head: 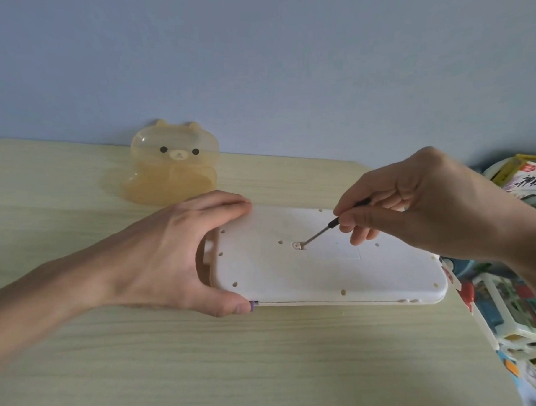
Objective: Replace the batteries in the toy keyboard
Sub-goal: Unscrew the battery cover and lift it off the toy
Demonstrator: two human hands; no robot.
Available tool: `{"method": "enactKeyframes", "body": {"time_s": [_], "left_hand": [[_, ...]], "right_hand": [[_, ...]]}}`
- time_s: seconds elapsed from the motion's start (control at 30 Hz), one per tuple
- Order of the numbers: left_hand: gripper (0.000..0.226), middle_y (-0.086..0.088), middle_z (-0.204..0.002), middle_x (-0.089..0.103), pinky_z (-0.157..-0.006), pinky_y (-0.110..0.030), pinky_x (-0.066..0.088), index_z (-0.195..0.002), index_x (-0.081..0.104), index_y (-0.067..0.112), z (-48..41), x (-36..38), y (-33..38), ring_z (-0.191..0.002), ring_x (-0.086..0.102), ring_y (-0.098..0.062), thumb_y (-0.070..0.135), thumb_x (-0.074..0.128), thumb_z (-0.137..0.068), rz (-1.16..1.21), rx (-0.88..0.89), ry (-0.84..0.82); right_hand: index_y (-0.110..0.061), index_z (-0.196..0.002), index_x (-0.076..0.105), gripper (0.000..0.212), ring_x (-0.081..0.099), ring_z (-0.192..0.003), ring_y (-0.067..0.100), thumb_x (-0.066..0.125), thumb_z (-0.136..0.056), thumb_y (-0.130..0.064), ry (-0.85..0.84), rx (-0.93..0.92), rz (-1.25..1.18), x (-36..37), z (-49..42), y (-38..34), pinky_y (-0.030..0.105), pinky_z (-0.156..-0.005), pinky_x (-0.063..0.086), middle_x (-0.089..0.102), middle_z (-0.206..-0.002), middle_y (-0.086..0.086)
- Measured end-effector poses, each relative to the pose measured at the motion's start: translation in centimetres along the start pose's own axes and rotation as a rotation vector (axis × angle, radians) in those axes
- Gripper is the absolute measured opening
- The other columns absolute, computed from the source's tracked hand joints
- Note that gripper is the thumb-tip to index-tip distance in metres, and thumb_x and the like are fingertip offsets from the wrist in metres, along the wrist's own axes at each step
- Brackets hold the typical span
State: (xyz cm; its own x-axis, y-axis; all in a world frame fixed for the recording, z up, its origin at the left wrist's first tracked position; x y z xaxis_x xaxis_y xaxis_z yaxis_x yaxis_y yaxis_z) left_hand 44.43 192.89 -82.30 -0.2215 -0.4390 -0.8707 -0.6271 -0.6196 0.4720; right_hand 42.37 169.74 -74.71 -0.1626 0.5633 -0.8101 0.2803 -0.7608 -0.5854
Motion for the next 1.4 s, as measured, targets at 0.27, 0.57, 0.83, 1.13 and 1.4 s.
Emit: {"method": "enactKeyframes", "body": {"time_s": [0.27,0.57,0.83,1.13,1.4], "left_hand": [[0.125,0.04,-0.151,0.033,-0.109,-0.002,0.027,-0.156,0.041,0.032,0.0,0.0,0.0,-0.141,0.032,0.018,0.087,0.078,-0.05,0.003,-0.001,0.0],[0.127,0.04,-0.153,0.031,-0.102,0.005,0.025,-0.157,0.04,0.031,0.0,0.0,0.0,-0.14,0.028,0.022,0.087,0.078,-0.051,0.004,0.006,-0.001],[0.127,0.037,-0.154,0.033,-0.103,0.005,0.024,-0.158,0.04,0.031,0.0,0.0,-0.1,-0.141,0.028,0.02,0.088,0.077,-0.05,0.0,0.007,-0.001],[0.125,0.044,-0.151,0.026,-0.105,0.005,0.021,-0.156,0.041,0.033,-0.1,0.1,-0.1,-0.14,0.026,0.023,0.09,0.074,-0.05,-0.001,0.018,0.011],[0.126,0.045,-0.151,0.024,-0.105,0.005,0.02,-0.157,0.041,0.032,-0.1,0.1,-0.2,-0.139,0.024,0.025,0.09,0.073,-0.05,0.003,0.015,0.02]], "right_hand": [[-0.022,-0.086,0.082,0.007,0.077,-0.065,-0.004,0.079,-0.087,-0.016,0.052,-0.023,-0.001,-1.2,0.0,-0.4,0.006,-0.061,0.055,0.08,-0.07,-0.019],[-0.016,-0.09,0.082,0.008,0.078,-0.068,0.0,0.077,-0.09,-0.011,-0.015,-0.028,-0.004,0.6,-0.3,-0.1,0.014,-0.066,0.061,0.081,-0.076,-0.013],[-0.016,-0.09,0.079,0.009,0.077,-0.067,-0.001,0.073,-0.093,-0.01,-0.006,-0.133,0.142,0.8,-0.8,-1.2,0.028,-0.065,0.061,0.08,-0.072,-0.011],[-0.009,-0.064,0.067,0.057,0.061,-0.044,0.017,0.06,-0.093,-0.058,0.18,-0.121,0.172,1.4,-1.2,-1.4,0.025,-0.046,0.048,0.066,-0.049,-0.002],[-0.022,-0.093,0.062,0.017,0.061,-0.059,0.015,0.059,-0.102,-0.035,0.158,-0.126,0.104,2.5,-0.9,-0.8,0.039,-0.061,0.054,0.066,-0.064,-0.003]]}}
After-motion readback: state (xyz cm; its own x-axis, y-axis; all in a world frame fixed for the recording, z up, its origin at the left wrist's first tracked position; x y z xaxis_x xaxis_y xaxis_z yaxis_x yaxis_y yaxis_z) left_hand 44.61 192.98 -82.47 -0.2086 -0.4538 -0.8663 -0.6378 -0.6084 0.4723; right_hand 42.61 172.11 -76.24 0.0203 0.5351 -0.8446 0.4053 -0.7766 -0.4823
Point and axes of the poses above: each hand's wrist, its own z-axis away from the middle knuckle, its own x-axis out of the palm, y = z × x, the point moved 7 cm from there along -z, towards the middle knuckle
